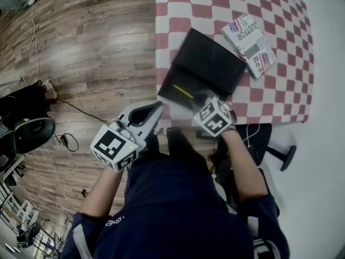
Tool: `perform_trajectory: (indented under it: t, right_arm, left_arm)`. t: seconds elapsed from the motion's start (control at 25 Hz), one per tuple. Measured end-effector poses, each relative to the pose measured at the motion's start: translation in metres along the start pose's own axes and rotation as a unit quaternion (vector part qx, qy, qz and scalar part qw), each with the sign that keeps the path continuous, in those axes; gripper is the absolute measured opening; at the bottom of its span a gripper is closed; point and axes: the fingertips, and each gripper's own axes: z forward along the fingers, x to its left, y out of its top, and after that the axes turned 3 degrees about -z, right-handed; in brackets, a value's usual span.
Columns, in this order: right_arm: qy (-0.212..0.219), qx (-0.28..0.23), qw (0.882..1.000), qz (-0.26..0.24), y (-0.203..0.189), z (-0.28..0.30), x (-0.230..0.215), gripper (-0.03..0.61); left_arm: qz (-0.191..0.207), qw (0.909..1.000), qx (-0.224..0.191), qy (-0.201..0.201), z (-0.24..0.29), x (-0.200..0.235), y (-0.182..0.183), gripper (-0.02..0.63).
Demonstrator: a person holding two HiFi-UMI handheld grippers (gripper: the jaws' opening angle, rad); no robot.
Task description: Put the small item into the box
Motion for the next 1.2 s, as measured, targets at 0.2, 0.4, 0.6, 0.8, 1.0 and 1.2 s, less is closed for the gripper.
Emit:
perform_trajectory:
  t: [0.2, 0.4, 0.6, 0.8, 1.0, 1.2]
  right_arm:
    - [0.011, 0.026, 1.0, 0.0, -0.005, 0.007, 0.0, 0.049]
    - [0.02, 0.034, 0.999, 0.005, -0.006, 0.008, 0.001, 0.049]
    - [0.01, 0.028, 0.999, 0.018, -0.005, 0.003, -0.003, 0.087]
    - [-0.001, -0.023, 0.999, 0.049, 0.007, -0.019, -0.01, 0.091]
    - [-0.025, -0.089, 0.992, 0.084, 0.02, -0.051, -0.016, 0.077]
    - [-0.057, -0.149, 0.982, 0.104, 0.033, -0.089, -0.021, 0.054]
  left_arm:
    - [-0.003, 1.0, 0.001, 0.0, 0.0, 0.002, 0.0, 0.035]
    - [-0.002, 1.0, 0.002, 0.0, -0.001, 0.003, 0.002, 0.035]
    - [0.004, 1.0, 0.003, -0.004, 0.0, 0.001, 0.005, 0.035]
    - [0.013, 0.9998, 0.007, -0.011, 0.004, -0.005, 0.01, 0.035]
    - [0.029, 0.9994, 0.008, -0.019, 0.004, -0.015, 0.02, 0.035]
    - [0.053, 0.9982, 0.01, -0.026, 0.002, -0.027, 0.031, 0.035]
